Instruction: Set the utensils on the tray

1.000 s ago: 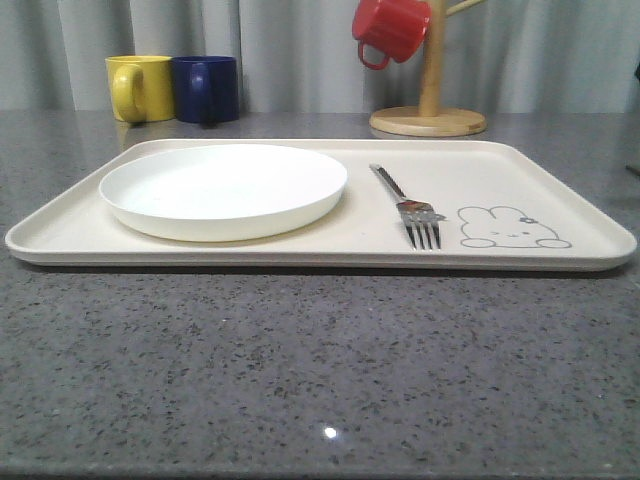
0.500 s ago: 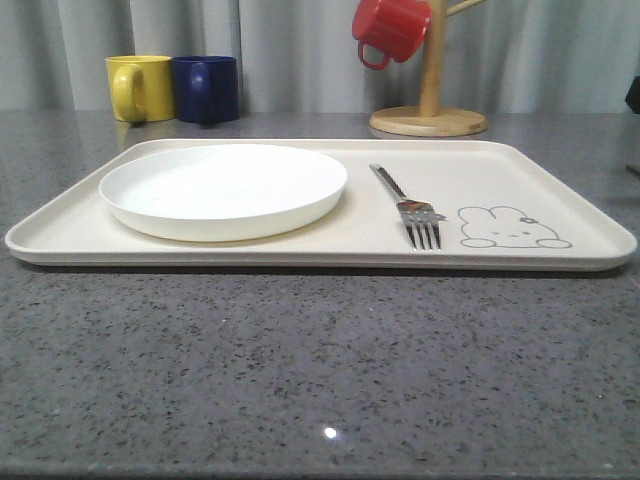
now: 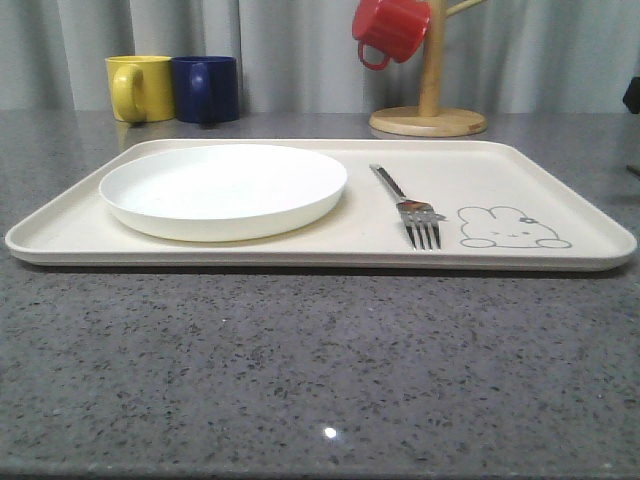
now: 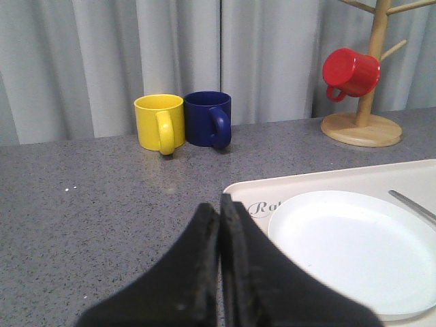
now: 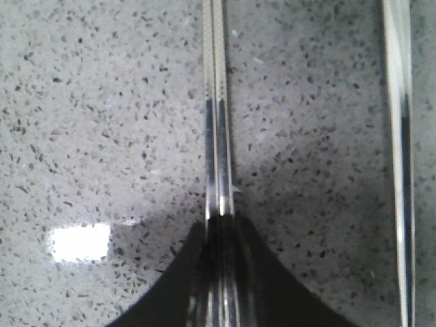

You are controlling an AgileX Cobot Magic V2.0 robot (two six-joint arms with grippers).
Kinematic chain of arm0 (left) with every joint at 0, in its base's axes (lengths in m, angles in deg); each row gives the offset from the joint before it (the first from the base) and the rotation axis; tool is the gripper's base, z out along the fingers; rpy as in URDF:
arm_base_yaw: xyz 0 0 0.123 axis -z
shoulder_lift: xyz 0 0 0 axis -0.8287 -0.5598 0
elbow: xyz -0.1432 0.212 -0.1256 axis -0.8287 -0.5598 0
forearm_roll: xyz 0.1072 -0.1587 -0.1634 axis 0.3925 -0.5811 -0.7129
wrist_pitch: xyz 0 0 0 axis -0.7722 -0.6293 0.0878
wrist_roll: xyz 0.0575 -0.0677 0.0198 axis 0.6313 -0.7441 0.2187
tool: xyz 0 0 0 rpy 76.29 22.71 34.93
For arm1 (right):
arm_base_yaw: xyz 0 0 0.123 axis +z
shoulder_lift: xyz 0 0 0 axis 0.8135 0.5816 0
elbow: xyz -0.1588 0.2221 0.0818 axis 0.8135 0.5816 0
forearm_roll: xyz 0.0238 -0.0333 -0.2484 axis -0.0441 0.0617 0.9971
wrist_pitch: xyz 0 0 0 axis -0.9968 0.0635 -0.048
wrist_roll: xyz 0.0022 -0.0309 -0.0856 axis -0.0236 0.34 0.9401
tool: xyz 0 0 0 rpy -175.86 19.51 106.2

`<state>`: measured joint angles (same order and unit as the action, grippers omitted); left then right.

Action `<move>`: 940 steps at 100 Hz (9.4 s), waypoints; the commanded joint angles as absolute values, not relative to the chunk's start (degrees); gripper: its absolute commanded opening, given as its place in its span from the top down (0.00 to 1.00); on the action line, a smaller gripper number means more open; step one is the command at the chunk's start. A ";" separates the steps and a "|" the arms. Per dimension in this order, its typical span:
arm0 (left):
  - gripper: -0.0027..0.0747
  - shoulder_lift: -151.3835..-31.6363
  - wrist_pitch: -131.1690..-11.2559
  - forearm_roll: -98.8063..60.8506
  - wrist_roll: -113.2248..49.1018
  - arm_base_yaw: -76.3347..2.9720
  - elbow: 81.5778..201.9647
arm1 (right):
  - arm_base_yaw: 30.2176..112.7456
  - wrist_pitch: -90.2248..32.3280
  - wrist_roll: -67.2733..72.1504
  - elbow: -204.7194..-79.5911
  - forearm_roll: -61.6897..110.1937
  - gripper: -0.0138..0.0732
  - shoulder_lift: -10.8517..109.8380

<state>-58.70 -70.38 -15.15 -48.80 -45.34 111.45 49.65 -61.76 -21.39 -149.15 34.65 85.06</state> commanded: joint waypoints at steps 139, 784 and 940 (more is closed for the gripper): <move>0.99 -59.04 -65.93 -15.57 -48.79 -45.00 113.12 | 74.70 -55.69 -41.87 -158.75 35.23 0.88 84.85; 0.99 -59.04 -65.93 -15.57 -48.79 -45.00 113.12 | 55.21 -59.37 -31.94 -148.42 45.01 0.51 58.60; 0.99 -59.04 -65.93 -15.57 -48.79 -45.00 113.12 | 55.08 -20.10 -31.64 -107.38 46.57 0.92 14.73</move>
<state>-58.70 -70.38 -15.15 -48.80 -45.34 111.45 55.44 -24.93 -32.49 -105.89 45.87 14.51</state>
